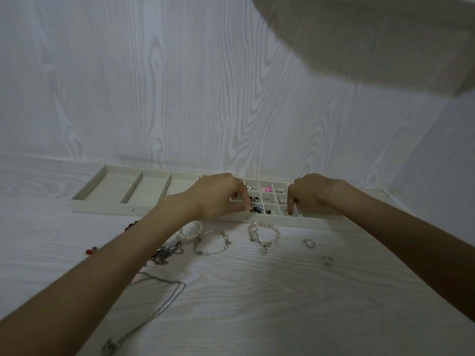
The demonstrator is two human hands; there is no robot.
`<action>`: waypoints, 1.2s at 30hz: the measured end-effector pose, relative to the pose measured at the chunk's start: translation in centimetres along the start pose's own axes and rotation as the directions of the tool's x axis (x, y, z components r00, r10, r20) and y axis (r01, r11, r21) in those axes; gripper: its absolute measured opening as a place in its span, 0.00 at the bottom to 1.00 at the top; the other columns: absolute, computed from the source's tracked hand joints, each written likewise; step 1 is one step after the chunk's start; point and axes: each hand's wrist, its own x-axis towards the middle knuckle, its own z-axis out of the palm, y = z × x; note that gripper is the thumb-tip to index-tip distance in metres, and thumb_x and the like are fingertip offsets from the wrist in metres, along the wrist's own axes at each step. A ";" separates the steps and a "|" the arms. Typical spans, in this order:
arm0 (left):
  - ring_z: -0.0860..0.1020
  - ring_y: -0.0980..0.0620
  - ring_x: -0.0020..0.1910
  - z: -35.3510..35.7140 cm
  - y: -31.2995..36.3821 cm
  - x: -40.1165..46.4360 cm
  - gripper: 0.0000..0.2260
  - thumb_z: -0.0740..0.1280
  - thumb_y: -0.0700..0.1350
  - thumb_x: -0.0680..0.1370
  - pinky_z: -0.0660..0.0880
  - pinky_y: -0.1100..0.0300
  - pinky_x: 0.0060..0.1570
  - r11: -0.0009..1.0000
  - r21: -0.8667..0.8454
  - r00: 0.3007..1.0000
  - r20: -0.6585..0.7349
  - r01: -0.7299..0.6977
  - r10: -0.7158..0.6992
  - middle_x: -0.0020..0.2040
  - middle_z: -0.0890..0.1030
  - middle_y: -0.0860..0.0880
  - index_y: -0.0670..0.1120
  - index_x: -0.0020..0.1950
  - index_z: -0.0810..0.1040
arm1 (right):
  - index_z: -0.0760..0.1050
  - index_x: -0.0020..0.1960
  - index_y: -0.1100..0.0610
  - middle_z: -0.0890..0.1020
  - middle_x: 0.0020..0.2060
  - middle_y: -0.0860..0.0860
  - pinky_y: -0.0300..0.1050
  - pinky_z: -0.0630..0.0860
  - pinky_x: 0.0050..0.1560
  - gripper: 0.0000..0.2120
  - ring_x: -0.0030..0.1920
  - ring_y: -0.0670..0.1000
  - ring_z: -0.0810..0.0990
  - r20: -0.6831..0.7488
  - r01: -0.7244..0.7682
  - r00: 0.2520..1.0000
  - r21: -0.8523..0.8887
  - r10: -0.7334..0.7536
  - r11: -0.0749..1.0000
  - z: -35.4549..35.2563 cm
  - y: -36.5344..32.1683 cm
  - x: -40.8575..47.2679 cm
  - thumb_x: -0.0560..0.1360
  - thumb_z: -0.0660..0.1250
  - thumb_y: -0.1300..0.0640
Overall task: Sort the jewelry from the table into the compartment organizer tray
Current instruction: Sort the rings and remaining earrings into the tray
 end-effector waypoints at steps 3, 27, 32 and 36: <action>0.74 0.60 0.48 -0.3 -0.1 0.3 0.05 0.67 0.54 0.76 0.69 0.63 0.41 1.000 0.006 1.000 0.002 0.002 -0.002 0.47 0.78 0.59 0.57 0.47 0.81 | 0.80 0.56 0.43 0.80 0.57 0.48 0.38 0.67 0.42 0.18 0.47 0.49 0.78 -0.021 0.005 1.000 0.025 -0.005 1.000 -0.3 0.0 -0.3 0.78 0.58 0.61; 0.63 0.56 0.49 5.8 3.3 12.9 0.05 0.69 0.50 0.75 0.62 0.62 0.45 0.937 0.237 0.944 0.267 -0.257 0.192 0.51 0.74 0.54 0.56 0.49 0.83 | 0.78 0.57 0.40 0.74 0.41 0.40 0.38 0.66 0.44 0.12 0.42 0.42 0.70 -0.130 -0.032 0.989 0.292 0.073 0.956 5.9 4.4 -9.0 0.79 0.60 0.50; 0.66 0.53 0.50 5.6 3.4 13.5 0.07 0.69 0.49 0.75 0.67 0.59 0.48 0.947 0.204 0.917 0.364 -0.249 0.163 0.45 0.72 0.54 0.58 0.50 0.83 | 0.79 0.56 0.40 0.73 0.39 0.39 0.37 0.65 0.44 0.12 0.41 0.41 0.70 -0.155 -0.019 0.985 0.328 0.073 0.945 6.0 4.4 -9.0 0.79 0.60 0.51; 0.69 0.48 0.54 5.1 3.7 14.1 0.08 0.70 0.51 0.73 0.71 0.54 0.54 0.961 0.187 0.901 0.419 -0.205 0.111 0.50 0.72 0.50 0.67 0.44 0.80 | 0.79 0.56 0.41 0.71 0.37 0.37 0.36 0.65 0.43 0.11 0.39 0.40 0.69 -0.156 -0.011 0.986 0.328 0.066 0.945 5.9 4.4 -9.0 0.79 0.60 0.51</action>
